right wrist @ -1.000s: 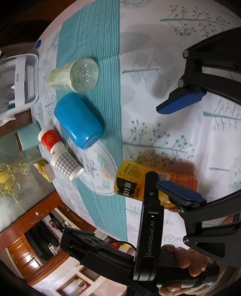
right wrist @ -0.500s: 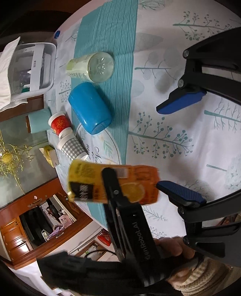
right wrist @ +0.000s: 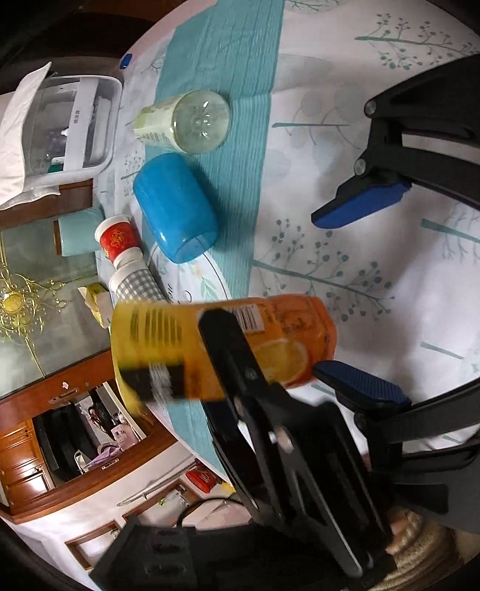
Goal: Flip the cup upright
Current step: 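Rotate the held orange cup open end up and set it on the table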
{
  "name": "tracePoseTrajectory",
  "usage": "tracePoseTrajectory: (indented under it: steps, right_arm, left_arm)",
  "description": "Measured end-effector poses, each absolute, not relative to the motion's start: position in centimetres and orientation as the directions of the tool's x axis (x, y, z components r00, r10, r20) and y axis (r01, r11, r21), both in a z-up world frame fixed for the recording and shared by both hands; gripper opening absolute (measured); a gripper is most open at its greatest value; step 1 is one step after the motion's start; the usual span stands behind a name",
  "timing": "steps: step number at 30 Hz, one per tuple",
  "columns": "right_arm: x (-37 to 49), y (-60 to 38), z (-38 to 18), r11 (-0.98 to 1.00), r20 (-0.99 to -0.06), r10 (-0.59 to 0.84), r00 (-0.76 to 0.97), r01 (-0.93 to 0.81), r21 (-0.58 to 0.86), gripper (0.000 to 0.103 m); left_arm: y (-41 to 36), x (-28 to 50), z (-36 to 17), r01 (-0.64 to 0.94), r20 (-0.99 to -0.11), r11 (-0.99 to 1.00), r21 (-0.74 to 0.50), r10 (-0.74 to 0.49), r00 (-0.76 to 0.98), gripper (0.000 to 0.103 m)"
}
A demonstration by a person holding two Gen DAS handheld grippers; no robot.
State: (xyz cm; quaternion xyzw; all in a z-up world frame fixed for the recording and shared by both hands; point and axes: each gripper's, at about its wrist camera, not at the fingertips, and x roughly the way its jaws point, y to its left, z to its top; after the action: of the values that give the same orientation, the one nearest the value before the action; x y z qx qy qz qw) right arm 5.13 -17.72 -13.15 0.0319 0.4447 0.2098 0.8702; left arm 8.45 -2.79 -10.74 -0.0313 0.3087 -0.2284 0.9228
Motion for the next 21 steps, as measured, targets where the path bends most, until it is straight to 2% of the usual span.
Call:
tracePoseTrajectory:
  steps: [2, 21]
  right_arm:
    - [5.4, -17.5, -13.4, 0.916, -0.765, 0.377, 0.521, -0.334, 0.224, 0.068]
    - [4.6, -16.3, -15.6, 0.895, -0.785, 0.413, 0.462, -0.364, 0.256, 0.067]
  left_arm:
    - [-2.5, 8.1, -10.8, 0.408, -0.553, 0.888, -0.211, -0.453, 0.699, 0.054]
    - [-4.8, 5.3, -11.8, 0.497, -0.61, 0.867, -0.045, -0.418, 0.673, 0.055]
